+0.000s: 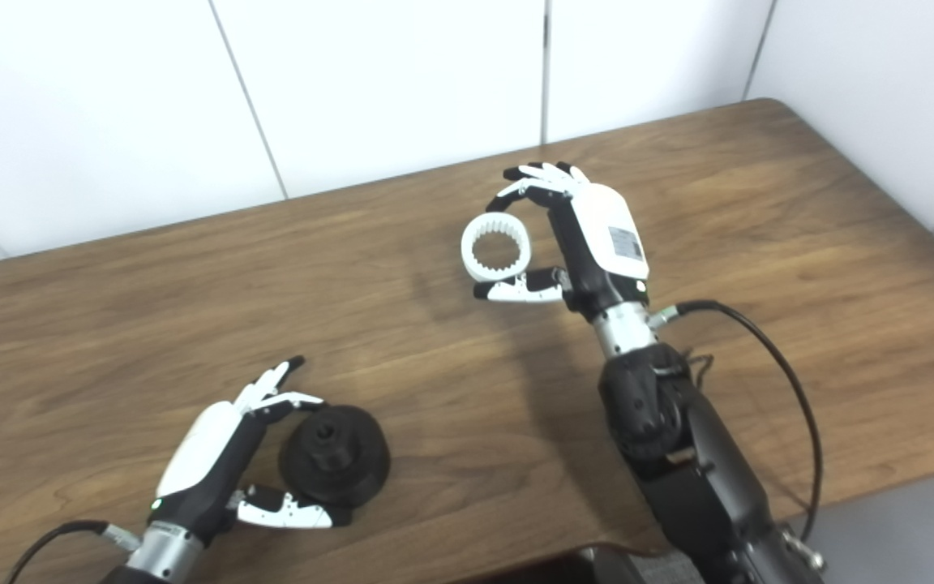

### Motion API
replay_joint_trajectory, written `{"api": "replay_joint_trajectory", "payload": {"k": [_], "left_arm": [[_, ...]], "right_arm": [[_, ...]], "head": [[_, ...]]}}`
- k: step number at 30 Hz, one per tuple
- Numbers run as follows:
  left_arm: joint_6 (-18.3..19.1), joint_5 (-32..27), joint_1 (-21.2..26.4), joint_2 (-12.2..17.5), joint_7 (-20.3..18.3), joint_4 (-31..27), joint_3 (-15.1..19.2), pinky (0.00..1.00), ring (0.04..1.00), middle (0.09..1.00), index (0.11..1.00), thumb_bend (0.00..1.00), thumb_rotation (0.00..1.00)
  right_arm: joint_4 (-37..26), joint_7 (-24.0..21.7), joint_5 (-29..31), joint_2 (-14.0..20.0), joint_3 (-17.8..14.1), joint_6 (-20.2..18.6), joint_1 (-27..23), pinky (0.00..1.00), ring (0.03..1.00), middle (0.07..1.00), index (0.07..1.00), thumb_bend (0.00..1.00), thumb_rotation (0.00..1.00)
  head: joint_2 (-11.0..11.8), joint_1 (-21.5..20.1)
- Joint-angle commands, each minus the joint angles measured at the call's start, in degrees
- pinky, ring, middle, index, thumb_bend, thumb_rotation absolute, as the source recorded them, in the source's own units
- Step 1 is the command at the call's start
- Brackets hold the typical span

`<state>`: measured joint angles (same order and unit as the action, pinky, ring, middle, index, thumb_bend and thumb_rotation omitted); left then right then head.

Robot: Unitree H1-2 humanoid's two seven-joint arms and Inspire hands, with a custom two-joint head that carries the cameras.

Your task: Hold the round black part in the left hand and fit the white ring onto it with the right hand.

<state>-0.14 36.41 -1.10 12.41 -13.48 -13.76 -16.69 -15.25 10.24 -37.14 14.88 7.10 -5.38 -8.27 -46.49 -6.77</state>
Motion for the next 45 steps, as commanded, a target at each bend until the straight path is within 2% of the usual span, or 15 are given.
{"api": "replay_joint_trajectory", "payload": {"k": [1, 6, 7, 8, 11, 21, 26, 31, 40, 45], "left_arm": [[-0.3, 0.9, 1.4, -0.3, 1.4, -0.6, -0.1, 1.0, 1.0, 1.0, 0.612, 0.97, 0.28], [0.6, 1.9, 1.4, -1.2, 1.2, -0.9, -0.4, 1.0, 1.0, 1.0, 0.615, 0.97, 0.28], [0.8, 2.1, 1.4, -1.4, 1.2, -0.9, -0.4, 1.0, 1.0, 1.0, 0.615, 0.97, 0.28], [0.9, 2.3, 1.4, -1.5, 1.2, -1.0, -0.5, 1.0, 1.0, 1.0, 0.615, 0.97, 0.28], [1.1, 2.5, 1.2, -2.2, 1.6, -0.9, -0.7, 1.0, 1.0, 1.0, 0.614, 0.97, 0.27], [1.6, 3.2, 1.4, -2.9, 1.8, -0.5, -1.1, 1.0, 1.0, 1.0, 0.613, 0.98, 0.29], [1.4, 3.4, 1.7, -2.9, 2.3, -0.6, -1.0, 1.0, 1.0, 1.0, 0.613, 0.97, 0.29], [1.8, 3.4, 1.9, -2.9, 2.0, -0.8, -1.0, 1.0, 1.0, 1.0, 0.612, 0.97, 0.3], [2.5, 3.2, 2.0, -3.3, 1.5, -1.2, -1.3, 1.0, 1.0, 1.0, 0.611, 0.97, 0.3], [2.6, 3.3, 2.1, -3.4, 1.7, -1.3, -1.4, 1.0, 1.0, 1.0, 0.61, 0.97, 0.3]], "right_arm": [[-3.3, -0.2, 0.1, 0.0, -0.2, 3.0, -1.3, 0.91, 0.848, 0.79, 0.481, 0.52, 0.14], [-7.4, -3.4, 1.0, 0.1, 0.1, 3.4, 0.0, 0.91, 0.857, 0.792, 0.481, 0.52, 0.14], [-8.1, -4.4, 1.9, 0.0, 0.1, 3.1, 0.2, 0.82, 0.851, 0.792, 0.481, 0.52, 0.14], [-8.5, -5.2, 2.5, 0.0, 0.1, 2.9, 0.4, 0.78, 0.851, 0.793, 0.481, 0.52, 0.14], [-9.7, -7.3, 4.9, -0.6, 0.4, 3.2, 1.6, 0.71, 0.843, 0.789, 0.481, 0.52, 0.14], [-12.6, -10.5, 6.4, -2.4, 2.1, 4.8, 5.1, 0.73, 0.841, 0.784, 0.481, 0.52, 0.14], [-13.7, -12.2, 6.1, -3.3, 4.0, 5.0, 6.3, 0.75, 0.851, 0.794, 0.481, 0.52, 0.14], [-14.2, -12.9, 5.6, -4.2, 5.6, 5.8, 7.5, 0.73, 0.848, 0.8, 0.481, 0.52, 0.14], [-14.3, -14.5, 5.4, -5.9, 7.7, 6.7, 9.0, 0.76, 0.845, 0.797, 0.481, 0.52, 0.14], [-13.6, -14.6, 4.8, -6.9, 9.3, 7.4, 9.3, 0.81, 0.848, 0.793, 0.481, 0.52, 0.14]], "head": [[-0.1, 0.4], [-0.3, 1.9], [-0.4, 2.3], [-0.5, 2.4], [-0.7, 3.5], [-1.3, 5.4], [-1.5, 5.9], [-1.8, 6.2], [-2.1, 6.8], [-2.3, 7.1]]}}
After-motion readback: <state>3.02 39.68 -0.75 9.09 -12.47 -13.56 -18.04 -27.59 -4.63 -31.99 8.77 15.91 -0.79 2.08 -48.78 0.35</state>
